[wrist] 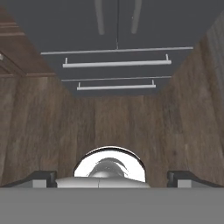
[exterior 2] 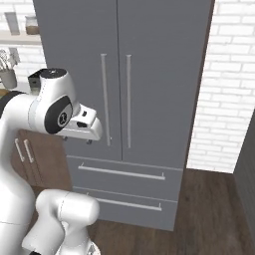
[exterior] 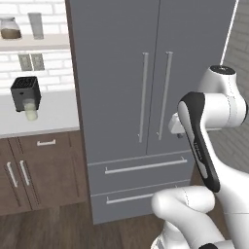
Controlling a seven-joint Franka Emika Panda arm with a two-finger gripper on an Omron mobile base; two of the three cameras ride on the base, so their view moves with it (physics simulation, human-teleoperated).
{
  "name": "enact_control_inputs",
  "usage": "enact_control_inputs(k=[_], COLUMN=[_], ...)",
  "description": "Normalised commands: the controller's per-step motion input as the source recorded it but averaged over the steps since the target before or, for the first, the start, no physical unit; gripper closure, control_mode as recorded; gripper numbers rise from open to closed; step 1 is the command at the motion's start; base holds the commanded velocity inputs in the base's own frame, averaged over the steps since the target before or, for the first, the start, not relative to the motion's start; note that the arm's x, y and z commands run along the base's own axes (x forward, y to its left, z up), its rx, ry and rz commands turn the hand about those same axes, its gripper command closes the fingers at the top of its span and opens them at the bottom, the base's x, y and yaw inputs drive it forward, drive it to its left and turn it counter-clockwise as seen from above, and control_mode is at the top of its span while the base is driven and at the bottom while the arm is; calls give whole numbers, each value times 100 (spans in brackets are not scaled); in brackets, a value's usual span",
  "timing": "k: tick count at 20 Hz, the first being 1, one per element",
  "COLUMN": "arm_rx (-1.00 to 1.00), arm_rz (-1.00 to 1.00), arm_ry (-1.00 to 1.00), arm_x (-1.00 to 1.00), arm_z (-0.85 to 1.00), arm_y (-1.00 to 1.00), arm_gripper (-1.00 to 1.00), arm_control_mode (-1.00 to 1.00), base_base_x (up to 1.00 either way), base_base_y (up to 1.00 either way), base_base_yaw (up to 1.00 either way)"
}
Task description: Grab a lemon wedge from the fridge and one ice cube from the ice bowl, and put them in the glass of lemonade.
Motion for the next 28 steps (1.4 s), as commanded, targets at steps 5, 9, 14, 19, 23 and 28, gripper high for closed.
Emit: enact_control_inputs(k=[5, 9, 14, 19, 23, 28], arm_rx=[0, 0, 0, 0, 0, 0], arm_rz=[0, 0, 0, 0, 0, 0], arm_ry=[0, 0, 0, 0, 0, -11], arm_x=[0, 0, 0, 0, 0, -5], arm_z=[0, 0, 0, 0, 0, 9], arm_y=[0, 0, 0, 0, 0, 0], arm_gripper=[-100, -100, -100, -100, -100, -100], arm_control_mode=[100, 100, 100, 100, 100, -100], base_base_x=[10, 0, 10, 1, -11, -7], base_base_y=[-16, -19, -10, -20, -4, -1], base_base_yaw=[0, 0, 0, 0, 0, 0])
